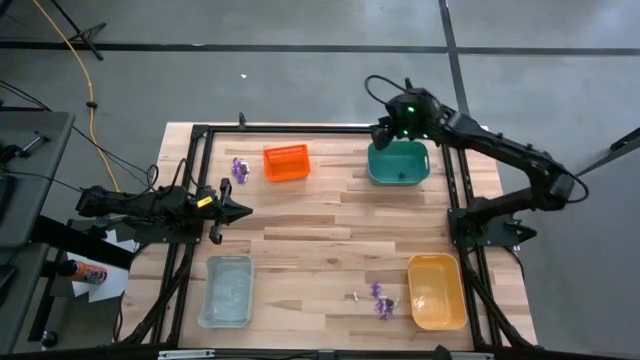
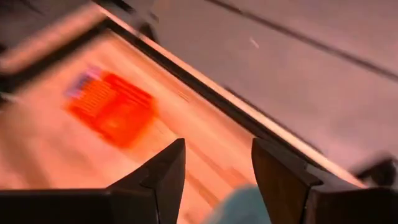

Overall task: Sort Halloween decoration
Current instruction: Put the black skull toy into the green bin

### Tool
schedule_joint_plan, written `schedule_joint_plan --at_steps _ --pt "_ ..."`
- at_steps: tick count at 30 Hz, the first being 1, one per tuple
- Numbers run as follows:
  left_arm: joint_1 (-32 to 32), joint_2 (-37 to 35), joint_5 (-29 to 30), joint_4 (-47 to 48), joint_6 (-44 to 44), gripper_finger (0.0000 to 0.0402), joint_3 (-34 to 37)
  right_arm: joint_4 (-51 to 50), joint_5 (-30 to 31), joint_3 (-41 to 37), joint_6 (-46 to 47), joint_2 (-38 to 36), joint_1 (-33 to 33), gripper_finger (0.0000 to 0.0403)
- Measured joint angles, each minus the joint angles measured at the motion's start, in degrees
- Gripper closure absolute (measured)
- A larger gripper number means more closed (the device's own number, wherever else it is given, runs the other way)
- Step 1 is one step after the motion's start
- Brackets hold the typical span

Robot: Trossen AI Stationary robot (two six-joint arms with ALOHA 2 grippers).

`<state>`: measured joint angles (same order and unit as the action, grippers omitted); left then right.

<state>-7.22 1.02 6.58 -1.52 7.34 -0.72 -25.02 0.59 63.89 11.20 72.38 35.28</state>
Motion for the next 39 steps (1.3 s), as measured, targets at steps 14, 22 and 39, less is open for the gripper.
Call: schedule_joint_plan --at_steps 14,22,39 --pt "0.00 0.00 0.01 -10.31 7.23 0.0401 -0.02 43.14 -5.58 -33.59 20.89 -28.00 -18.41 0.0257" --pt "0.08 -0.02 3.17 -11.74 10.72 0.0401 -0.02 44.70 -2.75 -36.80 15.68 -27.74 -25.27 0.0308" --pt "0.06 -0.02 3.20 -11.69 13.56 0.0401 -0.02 43.09 -7.12 -36.80 17.33 -26.21 -27.58 0.0399"
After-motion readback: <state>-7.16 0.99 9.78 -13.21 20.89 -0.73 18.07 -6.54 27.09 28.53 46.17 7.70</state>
